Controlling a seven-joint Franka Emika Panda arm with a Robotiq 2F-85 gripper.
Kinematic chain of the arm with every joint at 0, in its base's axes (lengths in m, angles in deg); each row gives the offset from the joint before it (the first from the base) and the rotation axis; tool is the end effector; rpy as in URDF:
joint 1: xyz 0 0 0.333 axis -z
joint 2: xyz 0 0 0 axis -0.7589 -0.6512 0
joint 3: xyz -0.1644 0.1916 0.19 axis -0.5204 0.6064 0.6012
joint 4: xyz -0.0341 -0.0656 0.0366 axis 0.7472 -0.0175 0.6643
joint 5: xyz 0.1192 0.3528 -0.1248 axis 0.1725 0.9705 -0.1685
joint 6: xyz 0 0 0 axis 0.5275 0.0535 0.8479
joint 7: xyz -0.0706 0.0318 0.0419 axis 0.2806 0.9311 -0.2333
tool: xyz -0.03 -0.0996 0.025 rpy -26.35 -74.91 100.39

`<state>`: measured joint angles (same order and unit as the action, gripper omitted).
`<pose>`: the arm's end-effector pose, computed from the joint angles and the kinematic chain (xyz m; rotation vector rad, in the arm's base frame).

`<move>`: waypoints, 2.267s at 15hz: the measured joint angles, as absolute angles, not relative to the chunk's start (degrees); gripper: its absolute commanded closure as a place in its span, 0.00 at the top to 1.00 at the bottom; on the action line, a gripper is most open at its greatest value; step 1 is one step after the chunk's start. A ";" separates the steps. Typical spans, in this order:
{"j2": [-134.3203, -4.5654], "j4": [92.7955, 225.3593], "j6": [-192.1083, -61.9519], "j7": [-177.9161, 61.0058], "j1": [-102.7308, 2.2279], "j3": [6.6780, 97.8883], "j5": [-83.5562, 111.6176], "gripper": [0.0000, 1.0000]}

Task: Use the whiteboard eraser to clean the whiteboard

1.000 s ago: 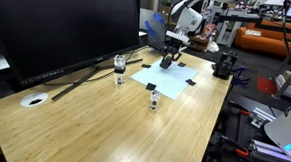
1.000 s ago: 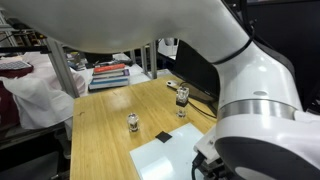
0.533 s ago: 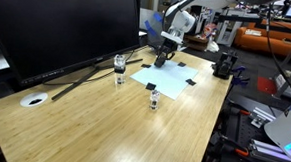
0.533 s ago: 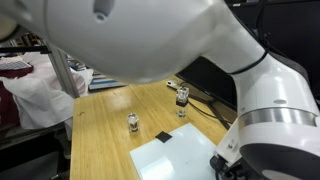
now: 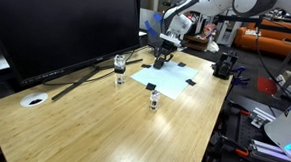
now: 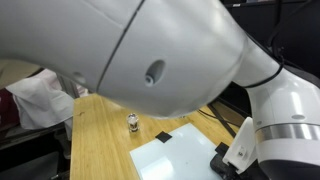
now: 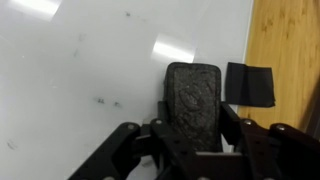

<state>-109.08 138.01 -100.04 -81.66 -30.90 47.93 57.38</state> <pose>0.6743 -0.2579 0.1557 -2.1237 1.5204 0.4362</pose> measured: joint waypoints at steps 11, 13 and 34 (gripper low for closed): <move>-112.28 134.62 -81.59 -86.33 -28.67 47.58 52.19 0.27; -112.34 134.95 -80.03 -86.36 -28.44 47.56 52.06 0.27; -118.40 121.32 -83.46 -81.43 -30.66 50.17 50.09 0.27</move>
